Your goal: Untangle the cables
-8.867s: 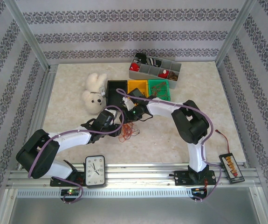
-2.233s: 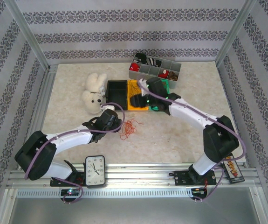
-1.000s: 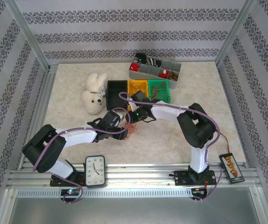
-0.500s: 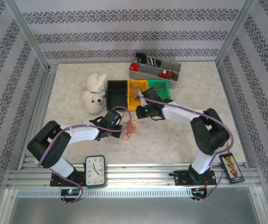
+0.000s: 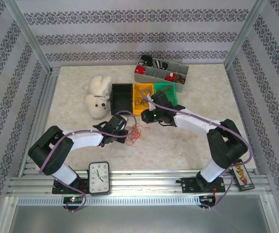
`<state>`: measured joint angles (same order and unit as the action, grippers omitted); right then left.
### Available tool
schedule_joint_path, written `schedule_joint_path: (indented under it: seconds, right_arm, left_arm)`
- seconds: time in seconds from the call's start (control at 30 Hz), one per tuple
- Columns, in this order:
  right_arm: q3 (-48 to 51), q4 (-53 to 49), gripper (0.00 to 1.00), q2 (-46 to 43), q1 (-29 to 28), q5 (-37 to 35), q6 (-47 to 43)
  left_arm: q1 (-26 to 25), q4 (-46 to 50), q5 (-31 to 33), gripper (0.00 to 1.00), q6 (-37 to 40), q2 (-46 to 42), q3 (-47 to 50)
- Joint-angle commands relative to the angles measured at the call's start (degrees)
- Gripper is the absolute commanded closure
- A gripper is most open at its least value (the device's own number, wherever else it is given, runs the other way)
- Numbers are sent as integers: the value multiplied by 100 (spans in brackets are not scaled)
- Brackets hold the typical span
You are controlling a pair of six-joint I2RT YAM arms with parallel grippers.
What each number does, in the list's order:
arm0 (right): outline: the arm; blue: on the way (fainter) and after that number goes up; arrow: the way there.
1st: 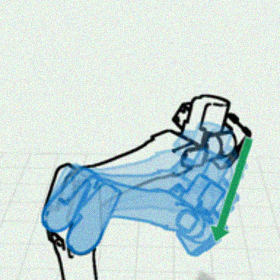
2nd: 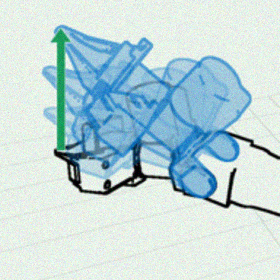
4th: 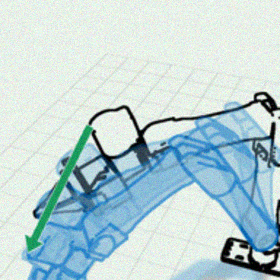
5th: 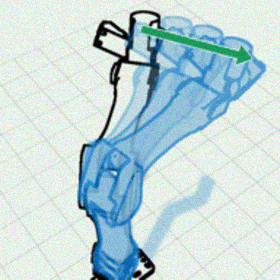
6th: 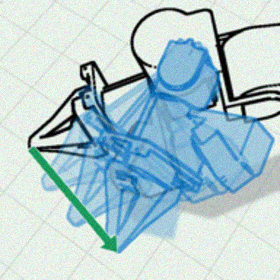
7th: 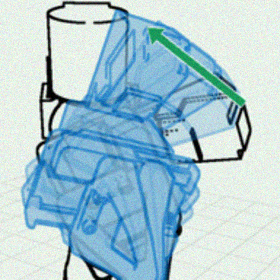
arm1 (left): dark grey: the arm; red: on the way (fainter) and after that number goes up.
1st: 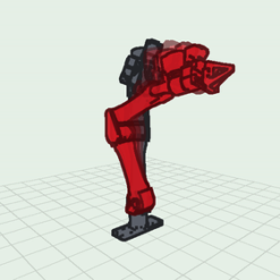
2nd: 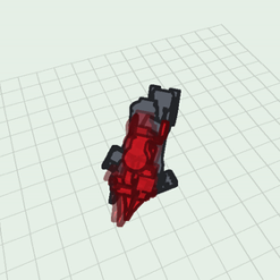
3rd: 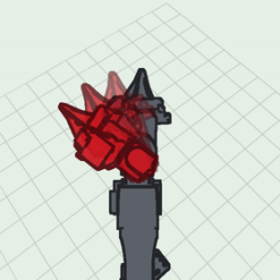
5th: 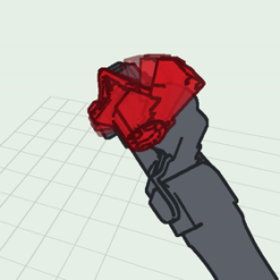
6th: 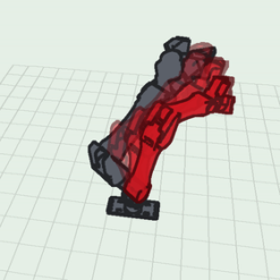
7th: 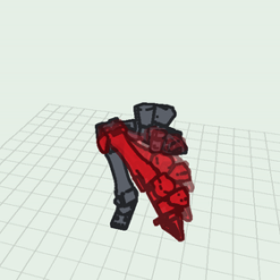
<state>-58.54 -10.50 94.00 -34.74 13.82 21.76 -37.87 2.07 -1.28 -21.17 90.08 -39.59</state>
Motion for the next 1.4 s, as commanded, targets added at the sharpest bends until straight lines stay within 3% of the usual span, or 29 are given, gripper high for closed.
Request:
schedule_joint_path:
  seconds: [0.0,0.23,0.47,0.63,0.73,0.83,0.9,1.1,1.37]
  right_arm:
    - [-106,-203,66,268,-197,304,-256]
    - [-544,-618,51,805,-447,404,-647]
    - [-856,-875,50,1166,-580,350,-821]
    - [-814,-1068,51,1250,-560,-2,-826]
    - [-648,-1114,57,1201,-512,-73,-853]
    - [-466,-1129,73,1140,-434,-117,-835]
    - [-332,-1129,77,1067,-331,-218,-764]
    - [173,-1032,94,757,232,-453,-257]
    - [733,-939,95,410,1015,-407,398]
  left_arm:
    - [-48,-339,-5,100,-110,-269,100]
    - [60,-339,-125,100,-166,-732,147]
    - [138,-272,-226,100,-259,-862,127]
    - [350,-172,219,100,-555,-1156,176]
    - [556,-146,382,100,-749,-1378,224]
    - [732,-175,348,100,-849,-1576,259]
    - [828,-185,405,100,-882,-1725,299]
    - [1119,-87,1269,100,-1324,-2468,556]
    - [1432,471,2139,100,-1369,-3482,617]
